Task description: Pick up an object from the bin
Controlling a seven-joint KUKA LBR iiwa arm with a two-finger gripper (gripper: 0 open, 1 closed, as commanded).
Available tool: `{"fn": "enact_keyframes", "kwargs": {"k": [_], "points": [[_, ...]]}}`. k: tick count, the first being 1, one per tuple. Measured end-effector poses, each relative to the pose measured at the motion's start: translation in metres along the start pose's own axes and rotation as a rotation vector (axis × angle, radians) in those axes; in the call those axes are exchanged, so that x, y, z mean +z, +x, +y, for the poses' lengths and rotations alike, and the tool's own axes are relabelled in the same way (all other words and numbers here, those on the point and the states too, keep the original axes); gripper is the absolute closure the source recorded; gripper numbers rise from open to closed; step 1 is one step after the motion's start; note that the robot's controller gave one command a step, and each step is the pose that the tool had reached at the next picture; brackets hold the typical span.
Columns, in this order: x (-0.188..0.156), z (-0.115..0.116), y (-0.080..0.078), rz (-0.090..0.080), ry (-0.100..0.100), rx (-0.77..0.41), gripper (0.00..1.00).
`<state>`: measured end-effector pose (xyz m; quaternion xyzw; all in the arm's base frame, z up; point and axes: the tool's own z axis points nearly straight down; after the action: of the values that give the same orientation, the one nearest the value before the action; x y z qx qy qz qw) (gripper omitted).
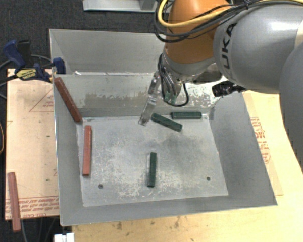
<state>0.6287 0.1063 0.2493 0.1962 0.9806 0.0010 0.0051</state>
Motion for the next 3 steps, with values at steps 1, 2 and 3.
{"fn": "enact_keyframes", "kwargs": {"k": [1,2,3], "points": [[0.055,-0.019,-0.026,0.011,0.007,0.199,0.0],[0.133,-0.062,-0.042,0.013,0.004,-0.33,0.0],[0.181,-0.103,-0.07,0.017,0.005,-0.15,0.0]]}}
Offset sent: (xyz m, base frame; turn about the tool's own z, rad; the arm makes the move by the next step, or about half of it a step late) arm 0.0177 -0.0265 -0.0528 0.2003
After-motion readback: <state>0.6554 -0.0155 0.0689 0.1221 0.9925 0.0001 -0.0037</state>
